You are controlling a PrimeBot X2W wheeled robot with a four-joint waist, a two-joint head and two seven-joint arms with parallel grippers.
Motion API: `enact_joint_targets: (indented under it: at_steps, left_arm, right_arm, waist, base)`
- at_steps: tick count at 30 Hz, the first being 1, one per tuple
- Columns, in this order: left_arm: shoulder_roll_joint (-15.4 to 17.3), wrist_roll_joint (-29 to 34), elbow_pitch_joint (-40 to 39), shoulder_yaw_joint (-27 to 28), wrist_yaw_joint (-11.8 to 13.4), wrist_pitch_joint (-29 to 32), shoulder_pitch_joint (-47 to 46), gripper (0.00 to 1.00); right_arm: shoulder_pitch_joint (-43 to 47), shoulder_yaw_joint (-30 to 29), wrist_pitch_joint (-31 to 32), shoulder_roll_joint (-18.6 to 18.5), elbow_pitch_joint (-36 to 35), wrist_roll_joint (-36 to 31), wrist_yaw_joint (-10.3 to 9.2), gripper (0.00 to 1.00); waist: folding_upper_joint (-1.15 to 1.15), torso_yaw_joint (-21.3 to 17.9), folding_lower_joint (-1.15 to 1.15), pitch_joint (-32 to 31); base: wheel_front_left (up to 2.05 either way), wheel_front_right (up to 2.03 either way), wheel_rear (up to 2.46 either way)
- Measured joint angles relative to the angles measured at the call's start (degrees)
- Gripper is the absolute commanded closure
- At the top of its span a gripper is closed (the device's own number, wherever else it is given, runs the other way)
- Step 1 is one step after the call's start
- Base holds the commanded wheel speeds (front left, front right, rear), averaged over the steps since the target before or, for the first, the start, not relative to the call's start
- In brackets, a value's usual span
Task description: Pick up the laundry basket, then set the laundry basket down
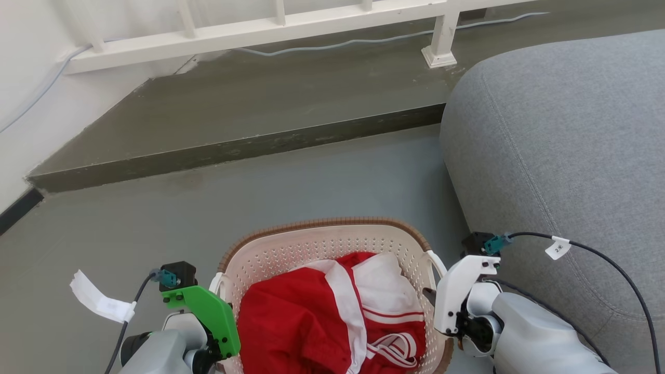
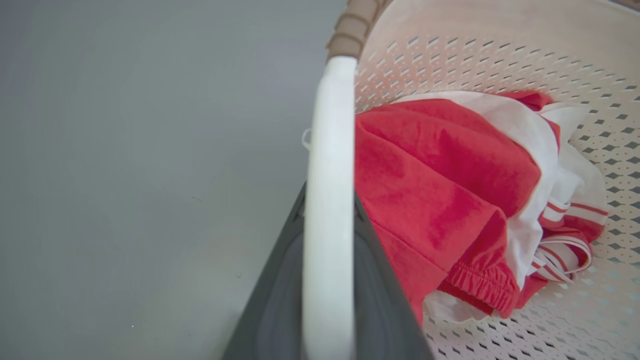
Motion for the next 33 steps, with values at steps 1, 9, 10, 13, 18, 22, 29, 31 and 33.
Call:
enact_joint_targets:
  at_steps: [1, 9, 10, 13, 18, 22, 29, 31, 33]
  left_arm:
    - [0.0, -0.1, 0.0, 0.0, 0.0, 0.0, 0.0, 1.00]
    - [0.1, -0.4, 0.0, -0.3, 0.0, 0.6, 0.0, 1.00]
    - [0.1, -0.4, 0.0, -0.3, 0.0, 0.6, 0.0, 1.00]
    - [0.1, -0.5, 0.0, -0.3, 0.0, 0.9, 0.0, 1.00]
    - [0.1, -0.7, 0.1, -0.5, 0.0, 1.0, 0.0, 1.00]
    - [0.1, -0.9, 0.1, -0.7, 0.0, 1.0, 0.0, 1.00]
    - [0.2, -0.9, 0.2, -0.9, 0.0, 1.1, 0.0, 1.00]
    - [0.3, -1.0, 0.2, -1.0, 0.0, 1.1, 0.0, 1.00]
    - [0.3, -1.3, 0.2, -1.1, 0.0, 1.1, 0.0, 1.00]
  right_arm:
    - [0.0, 0.1, 0.0, 0.0, -0.1, 0.0, -0.37, 1.00]
    - [0.0, 0.8, 0.6, -0.2, -0.3, 0.7, -0.48, 1.00]
    - [0.0, 0.9, 0.6, -0.2, -0.3, 1.0, -0.60, 1.00]
    - [0.0, 1.2, 0.7, -0.2, -0.3, 1.4, -0.89, 1.00]
    - [0.0, 1.8, 0.8, -0.2, -0.4, 1.7, -0.90, 1.00]
    - [0.0, 2.1, 0.8, -0.3, -0.4, 2.0, -0.90, 1.00]
    - [-0.1, 2.5, 0.8, -0.3, -0.5, 2.5, -0.97, 1.00]
    - [-0.1, 2.6, 0.8, -0.3, -0.5, 2.5, -0.98, 1.00]
    - [-0.1, 2.9, 0.8, -0.3, -0.6, 2.8, -0.98, 1.00]
  waist:
    - [0.00, 0.0, 0.00, 0.0]
    - [0.00, 0.0, 0.00, 0.4]
    - [0.00, -0.1, 0.00, 0.5]
    - [0.00, -0.1, 0.00, 0.6]
    - [0.00, -0.1, 0.00, 0.7]
    - [0.00, -0.1, 0.00, 0.8]
    - [0.00, -0.1, 0.00, 1.3]
    - [0.00, -0.1, 0.00, 1.4]
    - [0.00, -0.1, 0.00, 1.6]
  base:
    - [0.00, 0.00, 0.00]
    - [0.00, 0.00, 0.00]
    - [0.00, 0.00, 0.00]
    - [0.00, 0.00, 0.00]
    - [0.00, 0.00, 0.00]
    - [0.00, 0.00, 0.00]
    - [0.00, 0.00, 0.00]
    - [0.00, 0.00, 0.00]
    - [0.00, 0.00, 0.00]
